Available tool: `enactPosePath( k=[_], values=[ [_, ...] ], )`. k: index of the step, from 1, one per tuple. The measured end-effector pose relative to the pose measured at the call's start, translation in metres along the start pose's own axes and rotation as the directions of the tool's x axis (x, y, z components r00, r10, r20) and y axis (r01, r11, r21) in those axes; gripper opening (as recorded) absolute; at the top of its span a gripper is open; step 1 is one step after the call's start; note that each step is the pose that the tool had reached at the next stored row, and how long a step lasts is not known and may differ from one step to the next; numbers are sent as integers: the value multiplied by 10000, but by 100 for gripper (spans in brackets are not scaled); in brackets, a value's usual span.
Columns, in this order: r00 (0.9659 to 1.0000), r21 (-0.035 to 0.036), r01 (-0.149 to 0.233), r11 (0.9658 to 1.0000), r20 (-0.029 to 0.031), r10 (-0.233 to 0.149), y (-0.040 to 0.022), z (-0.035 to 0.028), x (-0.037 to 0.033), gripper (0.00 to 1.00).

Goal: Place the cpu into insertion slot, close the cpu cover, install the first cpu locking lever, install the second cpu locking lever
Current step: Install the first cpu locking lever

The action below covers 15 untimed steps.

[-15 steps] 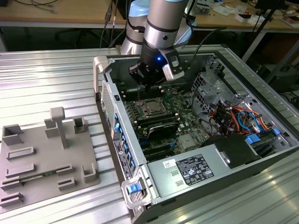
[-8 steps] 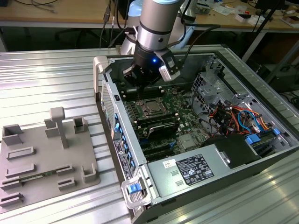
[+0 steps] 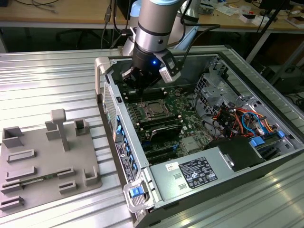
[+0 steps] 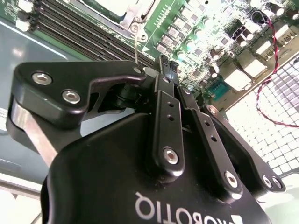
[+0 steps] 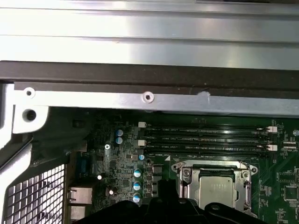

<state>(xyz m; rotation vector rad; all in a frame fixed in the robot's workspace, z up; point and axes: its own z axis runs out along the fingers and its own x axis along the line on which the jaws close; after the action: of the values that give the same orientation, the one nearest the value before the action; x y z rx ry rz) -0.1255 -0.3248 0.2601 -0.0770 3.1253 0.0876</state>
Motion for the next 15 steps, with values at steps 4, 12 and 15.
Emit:
enactPosePath(
  k=[4, 12, 15],
  values=[
    [9999, -2, 169, 9999, -10, -169, 41, 6, 13, 11],
    [9980, -11, 636, 9980, -35, -636, 64, 15, -38, 11],
    [9968, -14, 803, 9968, -44, -803, 68, 19, -86, 11]
  ],
)
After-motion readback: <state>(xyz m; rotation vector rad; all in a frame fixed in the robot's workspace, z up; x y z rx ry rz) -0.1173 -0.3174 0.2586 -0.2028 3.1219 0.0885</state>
